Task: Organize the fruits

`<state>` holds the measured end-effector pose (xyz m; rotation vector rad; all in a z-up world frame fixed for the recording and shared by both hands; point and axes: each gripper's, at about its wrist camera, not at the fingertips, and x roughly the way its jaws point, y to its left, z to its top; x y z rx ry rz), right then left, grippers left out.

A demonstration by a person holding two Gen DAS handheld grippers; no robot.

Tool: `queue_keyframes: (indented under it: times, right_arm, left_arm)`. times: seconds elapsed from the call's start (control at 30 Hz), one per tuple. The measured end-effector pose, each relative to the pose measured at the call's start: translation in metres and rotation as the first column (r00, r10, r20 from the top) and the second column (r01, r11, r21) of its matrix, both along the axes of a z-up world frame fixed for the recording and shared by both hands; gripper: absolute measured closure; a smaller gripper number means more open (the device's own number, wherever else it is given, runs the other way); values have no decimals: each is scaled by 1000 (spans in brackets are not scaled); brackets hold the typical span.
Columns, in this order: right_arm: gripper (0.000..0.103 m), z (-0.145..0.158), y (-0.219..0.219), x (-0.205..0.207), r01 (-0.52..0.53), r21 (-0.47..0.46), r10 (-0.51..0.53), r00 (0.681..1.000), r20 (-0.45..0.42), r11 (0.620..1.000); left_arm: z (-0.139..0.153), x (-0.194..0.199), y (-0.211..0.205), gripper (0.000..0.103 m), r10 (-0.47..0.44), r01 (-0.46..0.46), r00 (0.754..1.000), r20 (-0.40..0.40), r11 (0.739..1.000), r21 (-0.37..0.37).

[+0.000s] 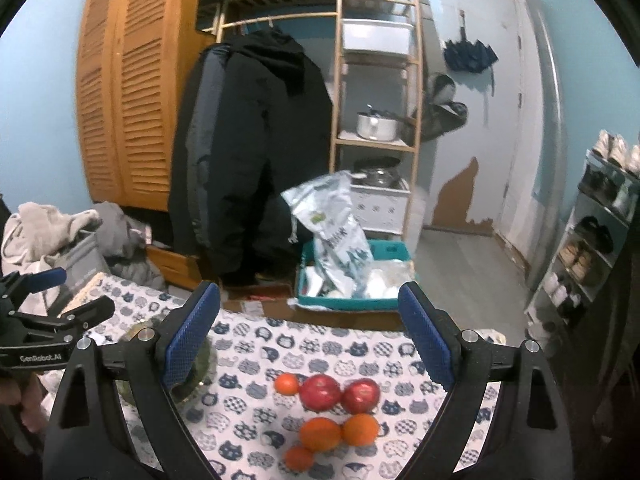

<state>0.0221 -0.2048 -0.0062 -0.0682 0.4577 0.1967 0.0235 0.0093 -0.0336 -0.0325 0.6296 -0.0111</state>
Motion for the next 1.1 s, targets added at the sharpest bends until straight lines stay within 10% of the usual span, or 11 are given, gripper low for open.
queue_keyframes:
  times: [1.1]
  right_arm:
    - [14,-67,-84,25,142,-31,-145,966,-214,989]
  left_arm:
    - [-66,43,-105,0,-167,178,967,-194,983,42]
